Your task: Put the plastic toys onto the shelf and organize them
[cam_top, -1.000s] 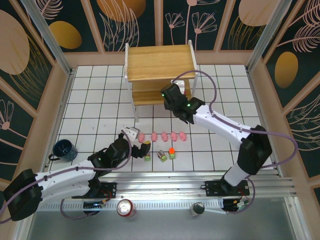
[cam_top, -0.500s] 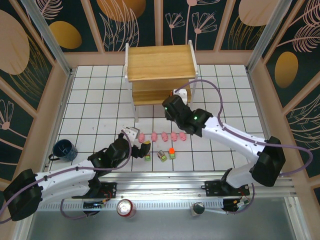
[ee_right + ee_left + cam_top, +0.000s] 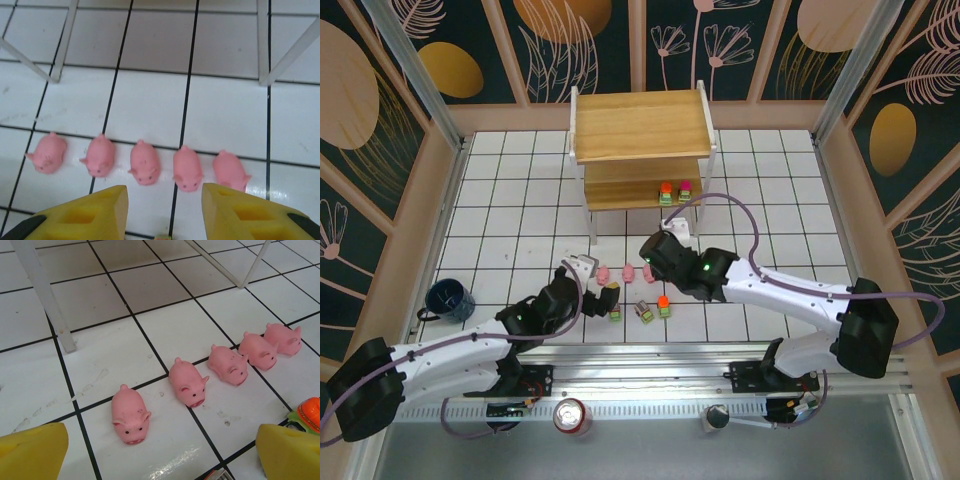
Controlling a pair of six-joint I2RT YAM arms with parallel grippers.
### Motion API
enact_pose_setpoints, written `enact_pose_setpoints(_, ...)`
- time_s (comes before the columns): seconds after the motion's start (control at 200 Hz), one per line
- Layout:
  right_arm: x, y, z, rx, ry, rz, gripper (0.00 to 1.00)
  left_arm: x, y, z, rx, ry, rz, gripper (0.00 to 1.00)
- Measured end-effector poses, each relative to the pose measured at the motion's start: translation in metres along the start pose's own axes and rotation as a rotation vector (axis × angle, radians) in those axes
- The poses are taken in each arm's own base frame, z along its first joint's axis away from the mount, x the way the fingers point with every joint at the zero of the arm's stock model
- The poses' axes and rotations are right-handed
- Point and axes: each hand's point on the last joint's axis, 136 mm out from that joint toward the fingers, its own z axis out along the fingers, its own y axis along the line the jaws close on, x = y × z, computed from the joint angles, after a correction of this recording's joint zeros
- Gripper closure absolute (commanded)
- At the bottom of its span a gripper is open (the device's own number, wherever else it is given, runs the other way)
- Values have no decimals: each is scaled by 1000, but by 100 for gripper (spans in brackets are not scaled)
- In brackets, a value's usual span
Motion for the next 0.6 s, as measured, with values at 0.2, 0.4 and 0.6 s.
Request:
enact_pose_setpoints(0.2,33,7,2,-21,64,-15,55,6,-2,8,-11,49,5,4)
enact_pose_setpoints(0.4,58,15,2,-36,109,-13,54,9,-1,8,-16,61,-3,4)
enact_pose_setpoints(0.6,85,7,6,-16,158,-4,54,11,-4,8,1,72,-10,3)
